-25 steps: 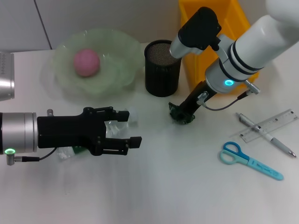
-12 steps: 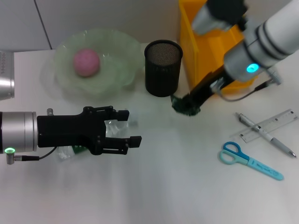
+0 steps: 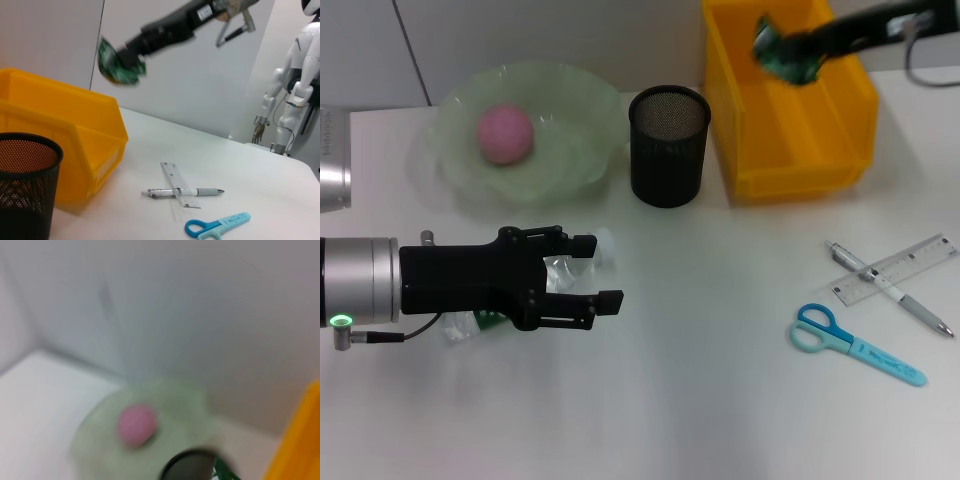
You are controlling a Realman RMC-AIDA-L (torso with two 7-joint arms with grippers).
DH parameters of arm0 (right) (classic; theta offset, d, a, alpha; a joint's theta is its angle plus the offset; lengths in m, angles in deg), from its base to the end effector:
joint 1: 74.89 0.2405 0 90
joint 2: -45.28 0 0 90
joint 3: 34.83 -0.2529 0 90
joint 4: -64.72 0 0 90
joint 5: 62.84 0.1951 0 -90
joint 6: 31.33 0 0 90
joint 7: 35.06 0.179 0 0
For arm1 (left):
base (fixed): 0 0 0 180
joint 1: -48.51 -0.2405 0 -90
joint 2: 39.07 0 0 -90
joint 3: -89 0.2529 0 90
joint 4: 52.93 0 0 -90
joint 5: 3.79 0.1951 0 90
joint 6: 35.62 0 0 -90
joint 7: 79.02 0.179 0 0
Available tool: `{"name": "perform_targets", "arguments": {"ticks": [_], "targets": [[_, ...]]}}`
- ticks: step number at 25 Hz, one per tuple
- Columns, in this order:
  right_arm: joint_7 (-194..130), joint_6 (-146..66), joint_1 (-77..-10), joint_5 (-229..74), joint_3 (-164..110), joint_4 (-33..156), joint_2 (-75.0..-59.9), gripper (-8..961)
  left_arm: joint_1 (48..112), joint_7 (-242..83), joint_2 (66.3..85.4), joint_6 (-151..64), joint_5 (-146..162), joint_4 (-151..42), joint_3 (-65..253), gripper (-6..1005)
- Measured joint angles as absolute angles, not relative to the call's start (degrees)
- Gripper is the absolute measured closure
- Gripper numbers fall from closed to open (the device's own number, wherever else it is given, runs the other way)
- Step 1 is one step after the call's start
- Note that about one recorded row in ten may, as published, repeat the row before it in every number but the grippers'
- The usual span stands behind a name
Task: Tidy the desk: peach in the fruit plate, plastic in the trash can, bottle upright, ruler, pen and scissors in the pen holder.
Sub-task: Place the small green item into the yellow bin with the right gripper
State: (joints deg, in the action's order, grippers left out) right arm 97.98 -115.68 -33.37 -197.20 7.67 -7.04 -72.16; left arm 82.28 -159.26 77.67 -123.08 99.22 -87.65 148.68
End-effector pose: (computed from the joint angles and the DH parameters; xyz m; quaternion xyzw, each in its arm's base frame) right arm 0.1674 0.4208 0.0691 -0.8858 0.3586 0.1249 0.2666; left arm -0.1995 0.3249 -0.0558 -0.9605 -0.1599 -0.2244 0.0383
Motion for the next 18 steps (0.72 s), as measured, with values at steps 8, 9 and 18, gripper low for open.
{"name": "perform_targets", "arguments": {"ticks": [8, 9, 18], "targets": [[95.05, -99.21, -31.81, -196.33, 5.73, 8.44, -68.87, 793, 82.58, -159.26, 77.64, -122.91, 99.21, -87.7, 148.68, 152], [94.42, -98.01, -31.18, -196.34, 5.76, 10.58, -68.53, 783, 82.6, -159.26, 77.64, -122.9, 99.21, -87.7, 148.68, 152], [91.11, -92.4, -28.66, -196.3, 7.0, 16.31, -68.16, 630, 82.63, -159.26, 77.65, -122.9, 99.21, -87.74, 148.68, 152]]}}
